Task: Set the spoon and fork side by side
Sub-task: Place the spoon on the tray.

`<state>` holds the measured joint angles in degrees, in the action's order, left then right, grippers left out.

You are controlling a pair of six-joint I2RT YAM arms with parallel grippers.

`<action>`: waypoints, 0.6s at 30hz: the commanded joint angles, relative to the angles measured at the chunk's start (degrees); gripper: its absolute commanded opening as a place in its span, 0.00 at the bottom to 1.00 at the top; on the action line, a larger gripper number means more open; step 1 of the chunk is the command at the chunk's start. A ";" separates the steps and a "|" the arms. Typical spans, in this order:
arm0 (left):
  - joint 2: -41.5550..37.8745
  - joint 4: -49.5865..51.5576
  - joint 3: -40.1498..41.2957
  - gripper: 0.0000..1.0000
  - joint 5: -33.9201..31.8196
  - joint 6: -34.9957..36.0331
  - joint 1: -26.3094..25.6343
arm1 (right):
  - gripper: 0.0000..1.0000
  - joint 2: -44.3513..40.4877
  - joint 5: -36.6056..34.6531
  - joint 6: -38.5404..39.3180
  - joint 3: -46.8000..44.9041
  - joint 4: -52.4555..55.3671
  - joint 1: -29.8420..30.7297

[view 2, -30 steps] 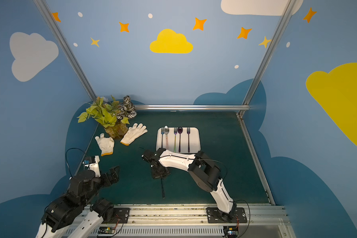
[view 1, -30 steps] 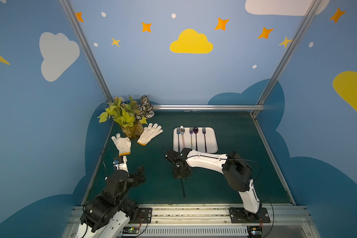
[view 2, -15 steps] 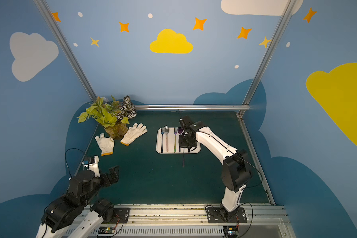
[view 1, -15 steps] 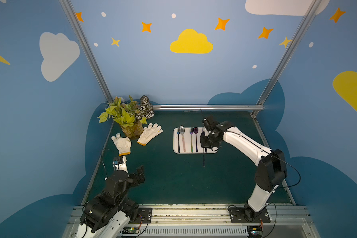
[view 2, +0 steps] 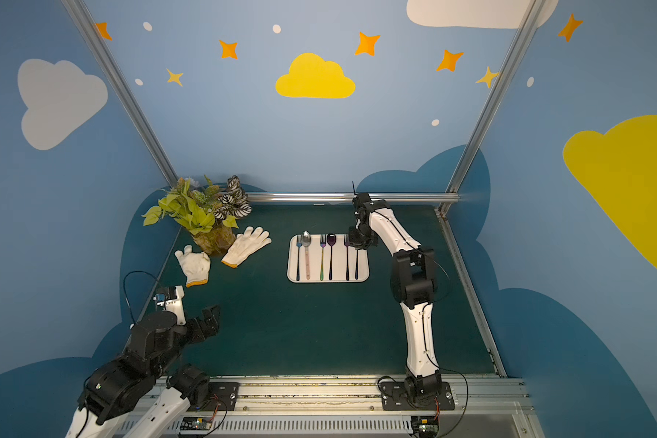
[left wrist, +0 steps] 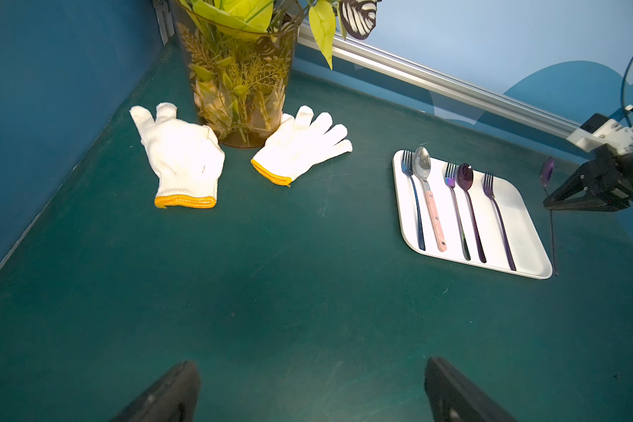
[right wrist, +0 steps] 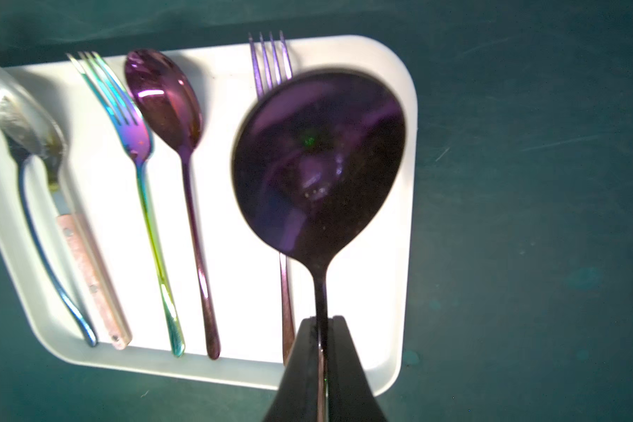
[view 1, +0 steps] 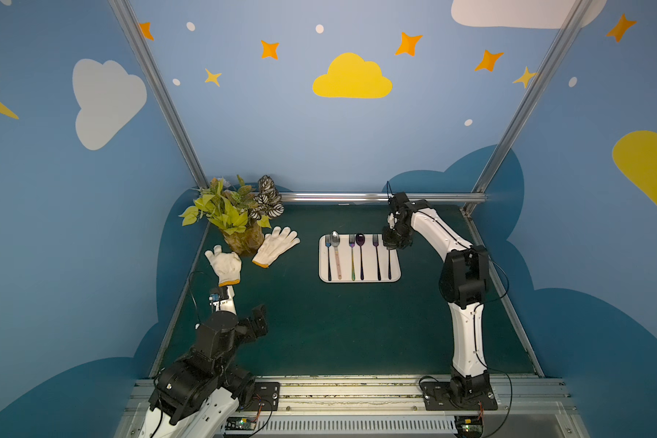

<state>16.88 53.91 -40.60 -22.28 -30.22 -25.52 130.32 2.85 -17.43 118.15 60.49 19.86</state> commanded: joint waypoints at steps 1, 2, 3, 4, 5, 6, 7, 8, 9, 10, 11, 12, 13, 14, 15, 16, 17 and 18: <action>0.35 -0.65 0.26 1.00 -0.05 0.29 -0.10 | 0.00 1.86 -0.47 2.17 3.68 3.72 0.01; 0.41 -0.68 0.26 1.00 -0.12 0.23 -0.09 | 0.00 2.42 -0.48 2.30 4.13 3.67 -0.06; 0.43 -0.66 0.32 1.00 -0.17 0.18 -0.13 | 0.00 2.89 -0.60 2.44 4.54 3.67 -0.03; 0.43 -0.65 0.29 1.00 -0.19 0.16 -0.10 | 0.00 3.37 -0.71 2.53 5.03 3.71 -0.03; 0.43 -0.57 0.27 1.00 -0.14 0.21 -0.10 | 0.00 3.85 -0.82 2.57 5.52 3.74 -0.15; 0.43 -0.57 0.27 1.00 -0.11 0.17 -0.07 | 0.00 4.33 -0.83 2.76 6.04 3.72 -0.23; 0.43 -0.56 0.32 1.00 -0.04 0.17 -0.08 | 0.00 4.72 -0.94 2.81 6.47 3.68 -0.27; 0.43 -0.57 0.27 1.00 -0.04 0.18 -0.09 | 0.00 5.05 -1.06 2.83 6.82 3.67 -0.39; 0.45 -0.58 0.28 1.00 -0.08 0.17 -0.10 | 0.00 5.38 -1.20 2.86 7.22 3.61 -0.43; 0.43 -0.71 0.27 1.00 -0.09 0.19 -0.11 | 0.00 5.91 -1.36 3.03 7.65 3.62 -0.38; 0.55 -0.63 0.30 1.00 0.03 0.16 -0.08 | 0.00 6.39 -1.74 3.23 8.09 3.59 -0.40; 0.53 -0.62 0.26 1.00 0.04 0.17 -0.07 | 0.00 6.88 -2.12 3.27 8.41 3.61 -0.43; 0.52 -0.67 0.26 1.00 0.04 0.16 -0.13 | 0.00 7.30 -2.32 3.28 8.75 3.66 -0.50; 0.52 -0.65 0.28 1.00 0.07 0.16 -0.08 | 0.00 7.65 -2.48 3.30 9.03 3.70 -0.52; 0.59 -0.65 0.26 1.00 0.05 0.20 -0.06 | 0.00 8.01 -2.56 3.14 9.23 3.72 -0.58; 0.57 -0.65 0.28 1.00 0.08 0.24 -0.07 | 0.00 8.25 -2.81 2.97 9.29 3.74 -0.58; 0.68 -0.65 0.30 1.00 0.05 0.20 -0.07 | 0.00 8.42 -2.85 2.74 9.29 3.68 -0.53; 0.71 -0.65 0.31 1.00 0.05 0.21 -0.06 | 0.00 8.65 -2.85 2.60 9.29 3.67 -0.50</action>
<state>16.97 53.91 -40.60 -22.31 -30.22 -25.52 137.84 1.02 -14.74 126.15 62.48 19.53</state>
